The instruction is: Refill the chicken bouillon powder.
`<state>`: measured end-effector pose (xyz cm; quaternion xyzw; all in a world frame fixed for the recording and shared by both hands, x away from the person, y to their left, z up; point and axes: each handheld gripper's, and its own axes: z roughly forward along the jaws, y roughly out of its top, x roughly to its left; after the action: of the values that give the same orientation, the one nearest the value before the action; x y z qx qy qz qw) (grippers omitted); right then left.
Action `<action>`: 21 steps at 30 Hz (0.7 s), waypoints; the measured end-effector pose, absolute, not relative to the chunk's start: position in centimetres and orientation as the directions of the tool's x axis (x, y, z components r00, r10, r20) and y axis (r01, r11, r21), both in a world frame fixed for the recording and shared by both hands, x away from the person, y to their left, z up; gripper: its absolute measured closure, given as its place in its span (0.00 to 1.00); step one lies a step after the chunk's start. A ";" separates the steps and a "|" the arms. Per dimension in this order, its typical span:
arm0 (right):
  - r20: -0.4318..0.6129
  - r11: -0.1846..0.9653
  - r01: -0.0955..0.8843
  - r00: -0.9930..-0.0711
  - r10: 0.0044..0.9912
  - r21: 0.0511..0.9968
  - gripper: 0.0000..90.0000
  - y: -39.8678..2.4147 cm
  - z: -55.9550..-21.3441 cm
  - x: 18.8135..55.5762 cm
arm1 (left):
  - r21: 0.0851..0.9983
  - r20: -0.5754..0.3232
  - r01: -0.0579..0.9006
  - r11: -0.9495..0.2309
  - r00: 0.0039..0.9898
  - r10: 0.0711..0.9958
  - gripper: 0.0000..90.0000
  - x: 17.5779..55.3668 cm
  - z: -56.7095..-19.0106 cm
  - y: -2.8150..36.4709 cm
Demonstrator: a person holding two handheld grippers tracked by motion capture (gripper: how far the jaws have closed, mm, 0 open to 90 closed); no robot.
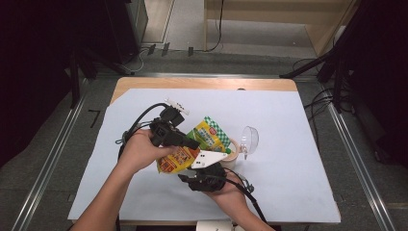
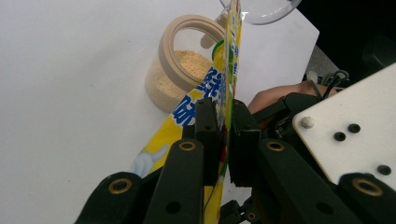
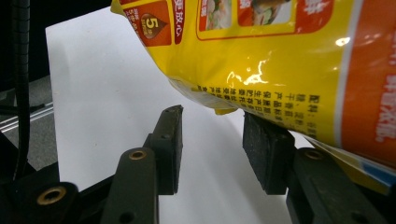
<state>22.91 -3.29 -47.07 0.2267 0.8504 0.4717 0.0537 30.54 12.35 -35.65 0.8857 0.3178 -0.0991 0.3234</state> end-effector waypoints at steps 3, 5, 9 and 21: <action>0.115 0.465 0.327 -0.897 0.428 0.822 0.66 -3.3 -47.1 23.0 | 0.509 -0.384 0.622 -0.595 0.783 0.490 0.93 30.7 -35.9 12.3; 0.110 0.469 0.324 -0.898 0.427 0.821 0.66 -3.3 -47.2 23.0 | 0.511 -0.386 0.624 -0.591 0.781 0.490 0.92 30.7 -36.1 12.2; 0.117 0.471 0.333 -0.895 0.430 0.817 0.67 -3.3 -47.2 23.0 | 0.523 -0.365 0.598 -0.607 0.801 0.474 0.90 30.7 -36.3 12.0; 0.127 0.462 0.329 -0.901 0.415 0.824 0.64 -3.5 -47.1 23.1 | 0.556 -0.337 0.562 -0.613 0.826 0.452 0.96 30.6 -36.2 13.1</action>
<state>23.11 -3.51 -47.12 0.2179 0.8538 0.4707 0.0455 30.59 13.11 -36.24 0.8942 0.2834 -0.0815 0.3368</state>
